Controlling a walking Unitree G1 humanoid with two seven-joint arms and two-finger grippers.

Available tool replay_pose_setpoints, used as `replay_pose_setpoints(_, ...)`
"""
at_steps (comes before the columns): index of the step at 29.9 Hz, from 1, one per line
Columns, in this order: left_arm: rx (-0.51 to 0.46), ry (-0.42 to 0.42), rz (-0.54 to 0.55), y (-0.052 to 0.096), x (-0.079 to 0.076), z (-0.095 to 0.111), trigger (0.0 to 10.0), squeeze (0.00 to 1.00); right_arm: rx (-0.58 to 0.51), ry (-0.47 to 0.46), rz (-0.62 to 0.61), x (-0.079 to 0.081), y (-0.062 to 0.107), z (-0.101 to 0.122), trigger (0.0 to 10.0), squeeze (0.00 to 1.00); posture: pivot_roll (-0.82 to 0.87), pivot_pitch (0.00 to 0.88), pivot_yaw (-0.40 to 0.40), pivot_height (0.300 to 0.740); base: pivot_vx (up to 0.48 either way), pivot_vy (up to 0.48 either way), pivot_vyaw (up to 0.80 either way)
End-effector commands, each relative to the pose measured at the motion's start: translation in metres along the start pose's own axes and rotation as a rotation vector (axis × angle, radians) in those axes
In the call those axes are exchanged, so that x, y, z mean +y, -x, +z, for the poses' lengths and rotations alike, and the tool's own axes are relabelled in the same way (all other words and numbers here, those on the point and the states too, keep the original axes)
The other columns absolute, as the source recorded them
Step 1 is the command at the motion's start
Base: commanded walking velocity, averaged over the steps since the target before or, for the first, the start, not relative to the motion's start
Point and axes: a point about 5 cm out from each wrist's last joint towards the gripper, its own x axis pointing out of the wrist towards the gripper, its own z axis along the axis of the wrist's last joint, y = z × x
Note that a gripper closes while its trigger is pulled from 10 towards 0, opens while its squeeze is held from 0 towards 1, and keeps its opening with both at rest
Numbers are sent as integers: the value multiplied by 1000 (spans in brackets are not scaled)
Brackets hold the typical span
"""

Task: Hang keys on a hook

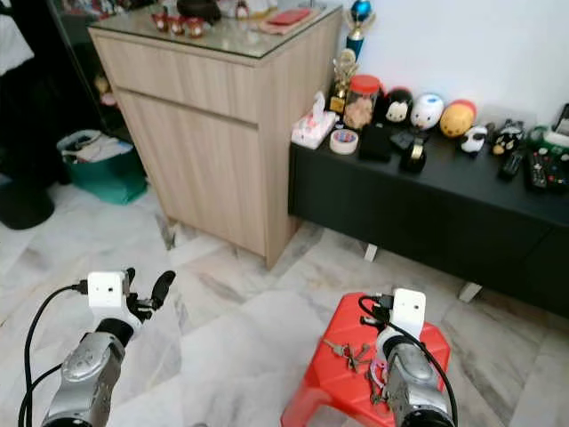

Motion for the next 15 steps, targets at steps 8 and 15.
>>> replay_pose_setpoints(8,41,23,11,3,2,-8,10000,0,75,46,3,1,1,-15,10000,0,86,0,-37,620,0,0,0)
replay_pose_setpoints(15,44,27,5,3,-1,-8,10000,0,80,56,21,2,1,-16,10000,0,86,0,-34,620,0,0,0)
